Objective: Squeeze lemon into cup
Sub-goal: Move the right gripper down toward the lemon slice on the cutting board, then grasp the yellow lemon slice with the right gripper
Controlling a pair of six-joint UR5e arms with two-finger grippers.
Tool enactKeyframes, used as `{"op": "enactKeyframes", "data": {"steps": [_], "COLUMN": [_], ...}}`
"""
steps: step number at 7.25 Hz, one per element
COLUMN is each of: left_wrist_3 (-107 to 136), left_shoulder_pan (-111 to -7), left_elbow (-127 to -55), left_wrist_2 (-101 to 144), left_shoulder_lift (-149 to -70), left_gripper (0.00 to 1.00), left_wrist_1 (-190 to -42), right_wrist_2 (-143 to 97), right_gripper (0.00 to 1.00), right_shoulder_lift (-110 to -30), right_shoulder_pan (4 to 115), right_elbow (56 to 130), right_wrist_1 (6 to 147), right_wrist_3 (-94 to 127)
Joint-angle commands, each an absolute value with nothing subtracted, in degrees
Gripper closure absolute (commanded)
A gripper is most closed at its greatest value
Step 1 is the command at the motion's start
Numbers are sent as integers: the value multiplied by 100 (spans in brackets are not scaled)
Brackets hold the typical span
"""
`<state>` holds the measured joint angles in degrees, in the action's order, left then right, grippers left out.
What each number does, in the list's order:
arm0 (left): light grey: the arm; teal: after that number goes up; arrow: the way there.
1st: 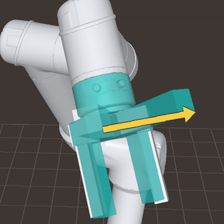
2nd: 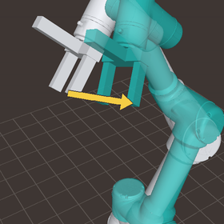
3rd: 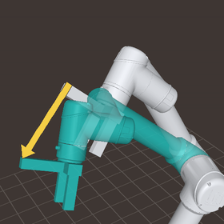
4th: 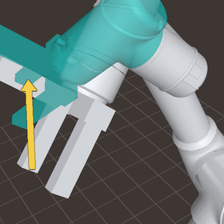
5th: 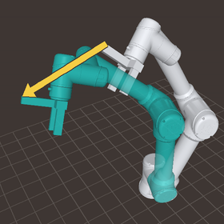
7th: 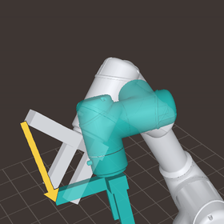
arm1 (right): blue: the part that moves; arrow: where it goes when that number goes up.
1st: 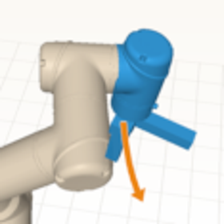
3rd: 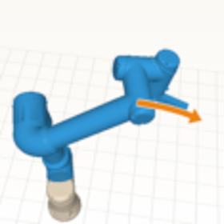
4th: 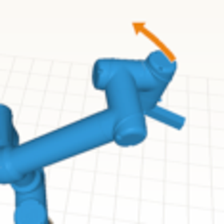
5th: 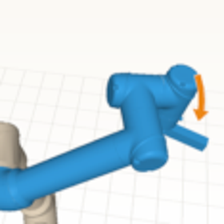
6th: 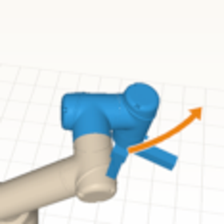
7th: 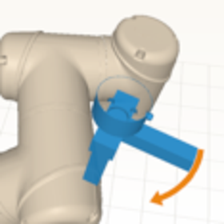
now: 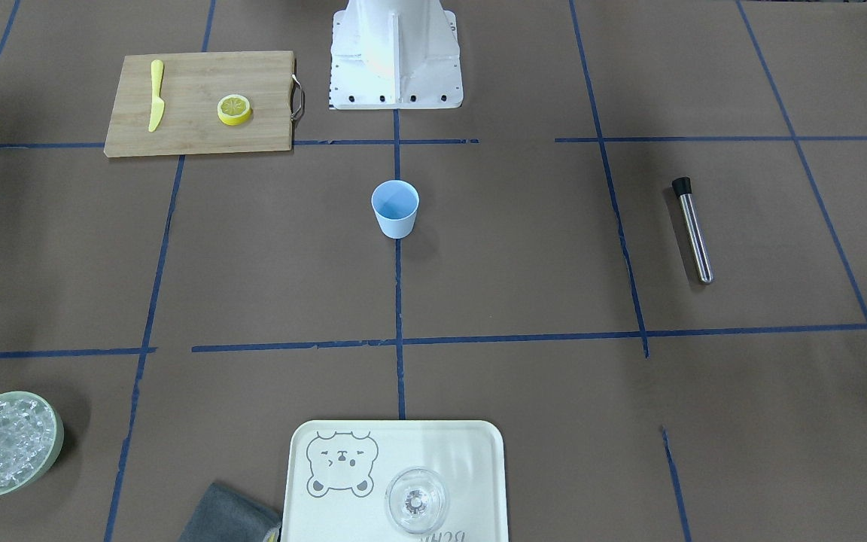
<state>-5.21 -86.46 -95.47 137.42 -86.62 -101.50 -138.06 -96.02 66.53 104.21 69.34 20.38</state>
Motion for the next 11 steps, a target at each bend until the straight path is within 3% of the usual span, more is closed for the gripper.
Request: {"op": "enactKeyframes", "data": {"steps": [1, 4, 5, 6, 11], "left_wrist_3": [-510, -510, -510, -510, -519], "left_shoulder_pan": [-8640, -8640, -8640, -8640, -8648], "left_elbow": [-9527, -9484, -9457, -9396, -9343], "left_wrist_2": [13746, 13755, 13746, 13746, 13755], "left_shoulder_lift": [-8657, -8648, -8648, -8648, -8640], "left_gripper": [0, 0, 0, 0, 0], "left_wrist_1": [-10178, -10178, -10186, -10195, -10187], "right_wrist_2": [-13633, -11880, -10195, -9064, -8781], "right_gripper": [0, 0, 0, 0, 1], "right_shoulder_lift": [-10036, -10336, -10327, -10284, -10047], "right_shoulder_pan": [5455, 2806, 1238, 413, 53], "right_elbow": [11517, 12907, 13198, 13219, 12816], "right_wrist_1": [6513, 6513, 6513, 6530, 7031], "right_wrist_3": [3624, 6147, 7362, 7826, 7945]}}
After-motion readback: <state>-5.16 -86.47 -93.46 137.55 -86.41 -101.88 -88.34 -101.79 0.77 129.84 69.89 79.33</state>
